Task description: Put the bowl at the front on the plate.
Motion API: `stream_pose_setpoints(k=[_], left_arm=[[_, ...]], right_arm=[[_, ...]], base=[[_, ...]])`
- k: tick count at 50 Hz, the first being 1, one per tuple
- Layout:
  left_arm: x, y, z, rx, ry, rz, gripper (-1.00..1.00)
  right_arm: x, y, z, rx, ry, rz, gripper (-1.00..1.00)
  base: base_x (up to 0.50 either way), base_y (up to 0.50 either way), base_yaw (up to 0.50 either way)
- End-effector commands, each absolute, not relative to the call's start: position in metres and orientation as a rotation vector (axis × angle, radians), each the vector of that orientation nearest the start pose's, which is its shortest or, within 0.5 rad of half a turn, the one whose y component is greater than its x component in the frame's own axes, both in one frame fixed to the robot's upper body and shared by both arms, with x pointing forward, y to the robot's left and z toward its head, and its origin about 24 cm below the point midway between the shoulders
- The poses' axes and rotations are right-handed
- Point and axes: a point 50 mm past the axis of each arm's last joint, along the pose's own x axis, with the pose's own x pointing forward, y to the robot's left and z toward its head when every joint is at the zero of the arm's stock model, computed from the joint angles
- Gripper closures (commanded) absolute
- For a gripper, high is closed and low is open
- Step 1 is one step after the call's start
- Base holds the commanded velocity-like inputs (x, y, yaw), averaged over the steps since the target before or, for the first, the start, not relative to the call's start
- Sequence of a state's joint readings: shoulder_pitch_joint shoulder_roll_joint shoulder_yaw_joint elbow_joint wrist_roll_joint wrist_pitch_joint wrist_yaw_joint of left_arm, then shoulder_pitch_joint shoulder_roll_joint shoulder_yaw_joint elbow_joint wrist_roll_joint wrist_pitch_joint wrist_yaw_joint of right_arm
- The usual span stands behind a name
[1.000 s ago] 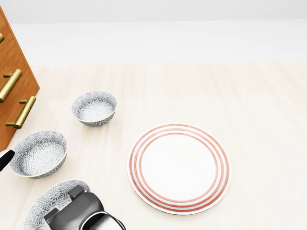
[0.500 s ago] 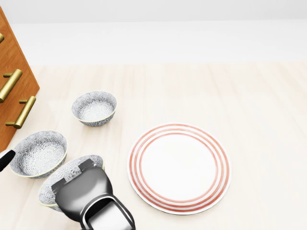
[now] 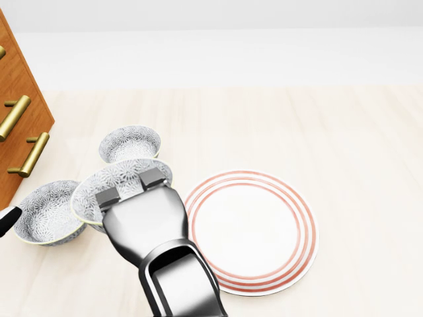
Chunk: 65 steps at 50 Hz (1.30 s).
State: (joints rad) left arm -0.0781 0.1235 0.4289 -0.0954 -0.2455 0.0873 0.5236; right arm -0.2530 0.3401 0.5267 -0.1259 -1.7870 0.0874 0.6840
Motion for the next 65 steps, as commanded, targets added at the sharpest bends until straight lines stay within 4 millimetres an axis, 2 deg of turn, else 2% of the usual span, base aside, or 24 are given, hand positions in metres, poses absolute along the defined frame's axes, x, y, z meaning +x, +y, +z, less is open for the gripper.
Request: stream_pose_setpoints(k=[1, 12, 16, 26, 31, 65], left_arm=[[0.233, 0.287, 0.082, -0.175, -0.115, 0.894, -1.00], [0.230, 0.288, 0.090, -0.177, -0.152, 0.895, -1.00], [0.232, 0.287, 0.085, -0.174, -0.129, 0.895, -1.00], [0.232, 0.287, 0.085, -0.169, -0.129, 0.896, -1.00], [0.232, 0.287, 0.085, -0.168, -0.128, 0.895, -1.00], [0.234, 0.287, 0.081, -0.168, -0.113, 0.892, -1.00]], right_arm=[[0.241, 0.023, 0.151, -1.516, -0.317, 0.399, 1.00], [0.235, 0.014, 0.146, -1.455, -0.369, 0.347, 1.00], [0.228, 0.008, 0.150, -1.448, -0.397, 0.298, 1.00], [0.214, -0.001, 0.142, -1.411, -0.418, 0.292, 1.00], [0.203, -0.005, 0.148, -1.415, -0.463, 0.252, 1.00], [0.201, -0.005, 0.145, -1.412, -0.469, 0.260, 1.00]], base=[[0.00, 0.00, 0.00], [0.00, 0.00, 0.00], [0.00, 0.00, 0.00], [0.00, 0.00, 0.00], [0.00, 0.00, 0.00], [0.00, 0.00, 0.00]])
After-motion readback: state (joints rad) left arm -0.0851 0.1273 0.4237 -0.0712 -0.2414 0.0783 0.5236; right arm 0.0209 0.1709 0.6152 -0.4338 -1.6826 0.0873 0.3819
